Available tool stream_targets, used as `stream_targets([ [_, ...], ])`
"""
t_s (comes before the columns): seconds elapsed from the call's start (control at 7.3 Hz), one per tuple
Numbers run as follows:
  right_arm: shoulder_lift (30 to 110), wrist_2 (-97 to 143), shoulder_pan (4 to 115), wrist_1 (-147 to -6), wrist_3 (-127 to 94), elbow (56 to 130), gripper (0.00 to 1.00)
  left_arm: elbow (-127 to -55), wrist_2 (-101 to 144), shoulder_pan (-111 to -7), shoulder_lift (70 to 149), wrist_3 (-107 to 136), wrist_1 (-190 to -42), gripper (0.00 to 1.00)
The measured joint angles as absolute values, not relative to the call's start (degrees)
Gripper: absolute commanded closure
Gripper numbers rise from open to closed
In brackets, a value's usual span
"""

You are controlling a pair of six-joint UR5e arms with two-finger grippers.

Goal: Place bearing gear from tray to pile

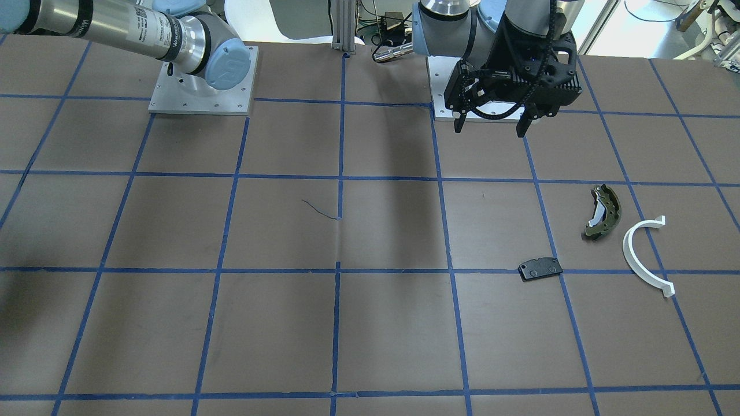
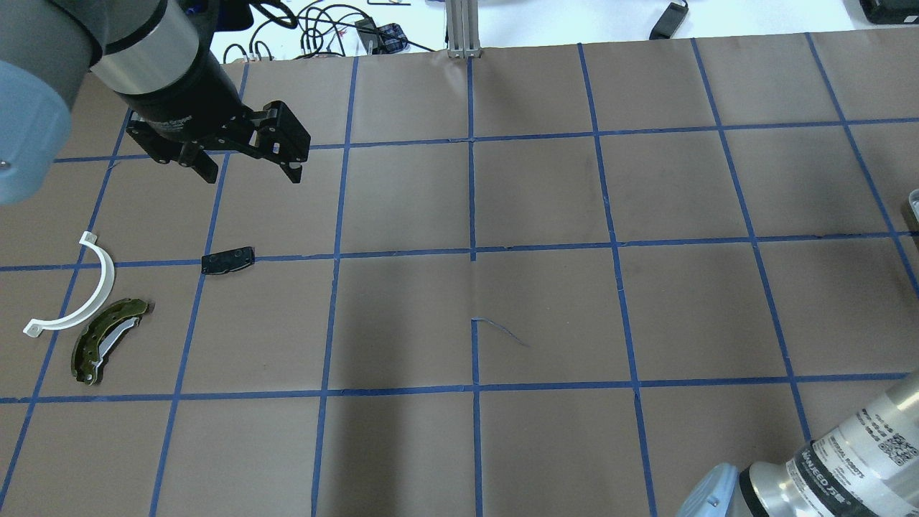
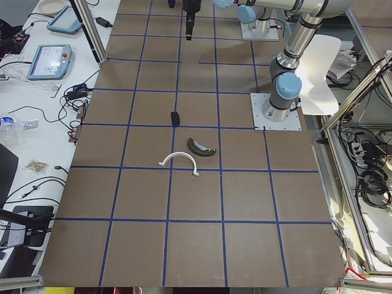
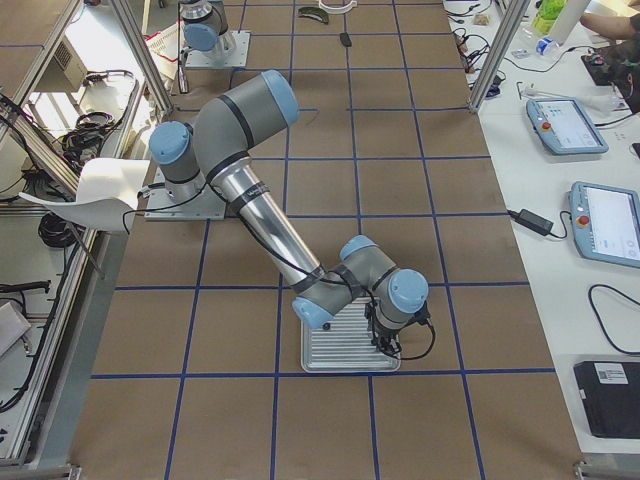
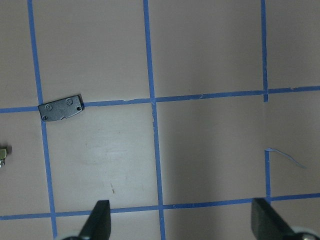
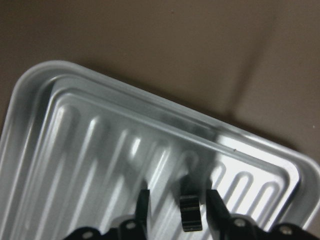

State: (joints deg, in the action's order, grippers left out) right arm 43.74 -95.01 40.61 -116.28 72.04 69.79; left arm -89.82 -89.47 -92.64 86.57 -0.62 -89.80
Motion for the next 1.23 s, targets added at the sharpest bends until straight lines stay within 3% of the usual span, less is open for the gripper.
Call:
stream_targets([
  [0.55,46.2,-95.8,40.7,-113.9,72.0,69.8,1.00,-89.8,-89.5,-92.6,86.6,-0.6,-89.8,0.00],
  [1.23,62.0,-92.3,48.3,-94.4,53.6,70.9,1.00,-89.8,-89.5,-92.6,86.6,-0.6,-89.8,0.00],
])
